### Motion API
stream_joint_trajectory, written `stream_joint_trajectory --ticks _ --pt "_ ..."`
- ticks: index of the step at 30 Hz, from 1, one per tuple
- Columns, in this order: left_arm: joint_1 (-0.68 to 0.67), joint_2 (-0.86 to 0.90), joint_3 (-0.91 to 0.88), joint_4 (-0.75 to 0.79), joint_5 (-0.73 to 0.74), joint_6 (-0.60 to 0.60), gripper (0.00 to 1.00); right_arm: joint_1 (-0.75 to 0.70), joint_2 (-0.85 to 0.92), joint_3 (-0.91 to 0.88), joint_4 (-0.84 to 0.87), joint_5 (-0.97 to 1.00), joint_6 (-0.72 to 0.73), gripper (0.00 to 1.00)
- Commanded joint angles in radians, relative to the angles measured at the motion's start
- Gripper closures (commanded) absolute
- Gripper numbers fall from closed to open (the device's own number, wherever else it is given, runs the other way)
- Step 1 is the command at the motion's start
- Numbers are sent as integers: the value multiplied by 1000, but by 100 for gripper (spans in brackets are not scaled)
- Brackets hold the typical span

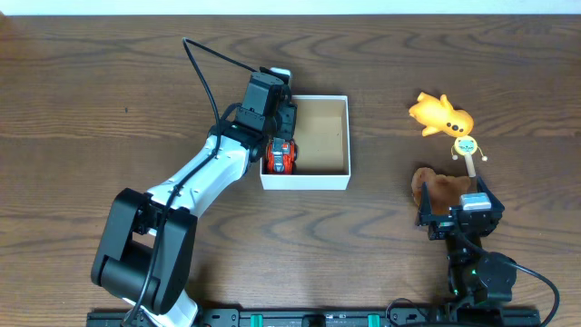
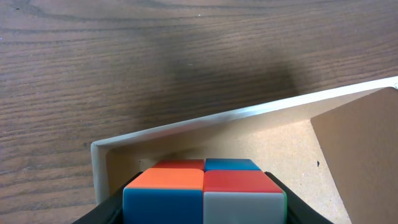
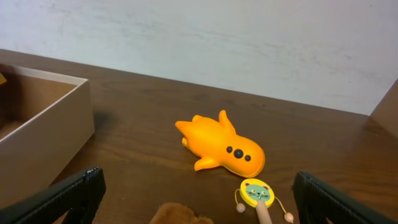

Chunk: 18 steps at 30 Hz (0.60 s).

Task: Pack container
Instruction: 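Lower the colour cube into the box beside the truck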

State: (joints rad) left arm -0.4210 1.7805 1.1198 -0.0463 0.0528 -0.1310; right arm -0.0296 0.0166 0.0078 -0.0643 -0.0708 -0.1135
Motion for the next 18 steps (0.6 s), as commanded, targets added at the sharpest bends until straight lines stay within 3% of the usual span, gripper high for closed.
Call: stream_joint_trajectory --ticks 1,2,4,15,18 --pt "2 16 23 -7 -8 -5 51 5 -5 -2 -4 3 -7 1" --pt "3 16 23 -7 -8 -5 38 5 -5 -2 -3 3 -7 1" --pt "3 16 23 -2 -8 -5 32 5 -5 -2 -4 3 -7 1" --pt "3 14 24 59 -8 -4 31 5 -5 -2 -4 3 -7 1" --pt "2 7 24 105 -7 -5 39 5 -5 -2 -4 3 -7 1"
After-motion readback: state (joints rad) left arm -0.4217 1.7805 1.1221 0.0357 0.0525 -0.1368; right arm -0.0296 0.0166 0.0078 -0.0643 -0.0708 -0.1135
